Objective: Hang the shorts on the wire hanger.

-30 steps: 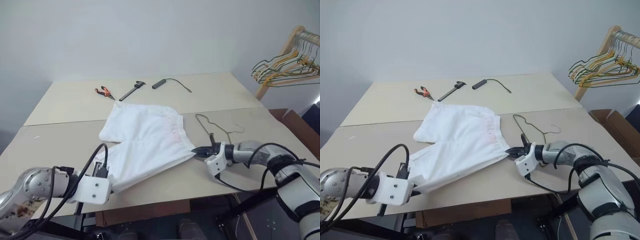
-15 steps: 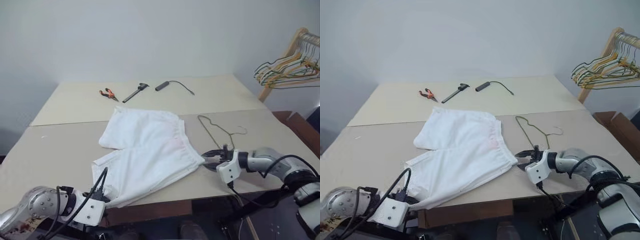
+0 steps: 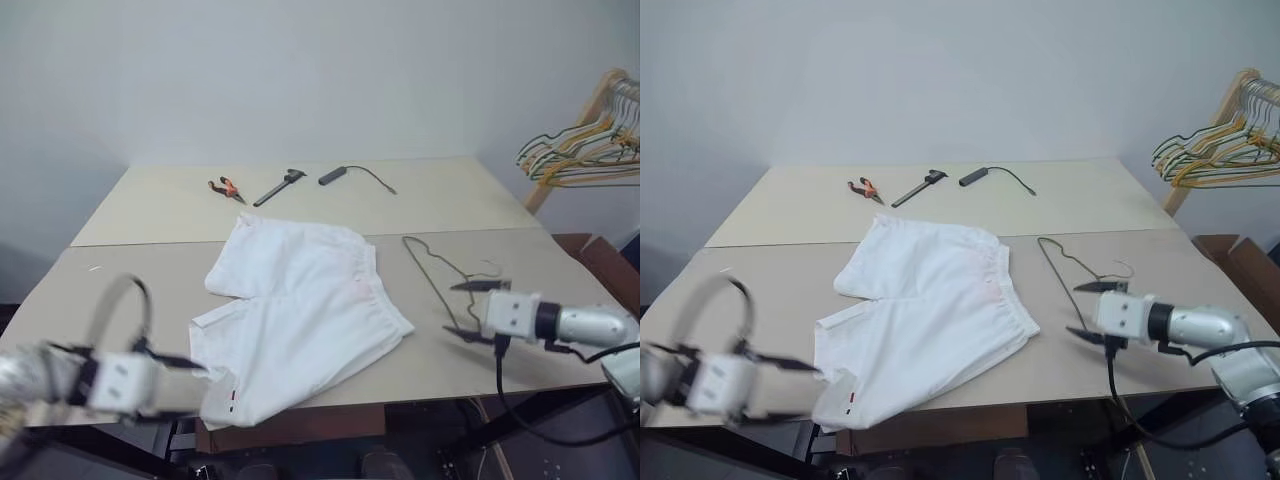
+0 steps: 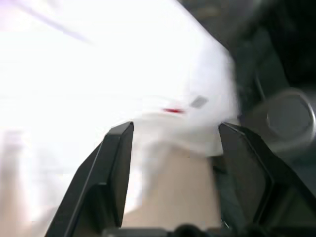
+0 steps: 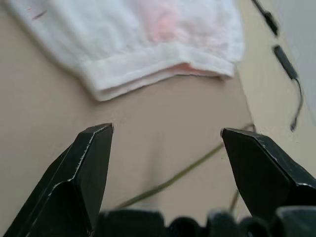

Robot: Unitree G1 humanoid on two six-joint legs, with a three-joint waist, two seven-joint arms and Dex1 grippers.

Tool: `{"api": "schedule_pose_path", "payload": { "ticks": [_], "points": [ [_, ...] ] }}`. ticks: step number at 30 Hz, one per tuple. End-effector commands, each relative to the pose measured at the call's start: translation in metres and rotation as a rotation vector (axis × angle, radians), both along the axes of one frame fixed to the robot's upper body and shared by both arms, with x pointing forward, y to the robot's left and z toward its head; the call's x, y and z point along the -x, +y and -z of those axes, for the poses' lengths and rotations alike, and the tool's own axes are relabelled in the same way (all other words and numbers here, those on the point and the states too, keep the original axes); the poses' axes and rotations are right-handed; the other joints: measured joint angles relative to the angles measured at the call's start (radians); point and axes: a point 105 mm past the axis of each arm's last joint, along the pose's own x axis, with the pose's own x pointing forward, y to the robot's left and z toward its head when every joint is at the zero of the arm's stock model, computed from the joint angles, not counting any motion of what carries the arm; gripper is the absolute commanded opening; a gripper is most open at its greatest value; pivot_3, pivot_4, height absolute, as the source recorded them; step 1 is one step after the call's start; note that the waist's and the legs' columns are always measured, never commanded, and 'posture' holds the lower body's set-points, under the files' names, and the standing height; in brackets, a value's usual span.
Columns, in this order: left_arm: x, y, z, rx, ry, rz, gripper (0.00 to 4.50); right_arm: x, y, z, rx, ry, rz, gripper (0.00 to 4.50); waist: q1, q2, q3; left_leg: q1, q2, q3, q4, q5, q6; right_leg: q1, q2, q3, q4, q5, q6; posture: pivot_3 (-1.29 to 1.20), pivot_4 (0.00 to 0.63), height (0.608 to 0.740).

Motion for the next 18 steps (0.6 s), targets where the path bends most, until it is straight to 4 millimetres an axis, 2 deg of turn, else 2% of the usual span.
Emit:
{"api": "schedule_pose_path", "payload": {
  "ticks": [1,3,6,10,14,18],
  "points": [
    [0.008,-0.017,-0.035,0.158,0.056,0.065,2.96,-0.007,-0.006,-0.019,-0.168,0.043,0.115,4.04,0.000,0.002,-0.001,-0.003,-0.001,0.000,0.000,-0.001,0.000,-0.001,-0.001,0.000,-0.001,0.001,0.002,-0.05,0.000,0.740],
    [0.002,-0.023,-0.050,0.235,0.064,0.039,2.96,-0.014,-0.019,-0.009,-0.138,0.095,0.232,4.04,0.000,0.002,0.000,-0.006,-0.002,0.001,0.000,-0.002,0.000,-0.004,0.001,0.000,-0.001,0.003,0.008,-0.05,0.000,0.740],
    [-0.011,-0.037,-0.066,0.336,0.051,-0.015,2.96,-0.020,-0.038,0.010,-0.038,0.175,0.395,4.04,0.006,0.001,0.000,-0.009,-0.002,0.003,0.000,-0.002,-0.001,-0.007,0.005,-0.003,-0.001,0.002,0.006,-0.05,0.000,0.740],
    [-0.032,-0.066,-0.088,0.505,0.078,-0.093,2.96,-0.019,-0.061,0.038,0.075,0.325,0.627,4.04,0.011,0.003,0.001,-0.022,-0.001,0.001,0.006,-0.002,-0.001,-0.019,0.009,-0.004,0.003,0.003,0.004,-0.05,0.000,0.740],
    [-0.040,-0.085,-0.091,0.552,0.114,-0.108,2.96,-0.013,-0.060,0.057,0.055,0.468,0.715,4.04,0.004,0.003,0.001,-0.023,-0.001,0.000,0.008,-0.002,-0.001,-0.018,0.012,-0.003,0.003,0.005,0.003,-0.06,0.000,0.740],
    [-0.040,-0.090,-0.089,0.551,0.129,-0.104,2.96,-0.014,-0.059,0.065,0.010,0.537,0.762,3.12,-0.002,0.002,0.001,-0.022,0.000,0.000,0.008,-0.002,-0.001,-0.018,0.014,-0.002,0.002,0.005,0.004,-0.06,0.000,0.740]
  ]
}}
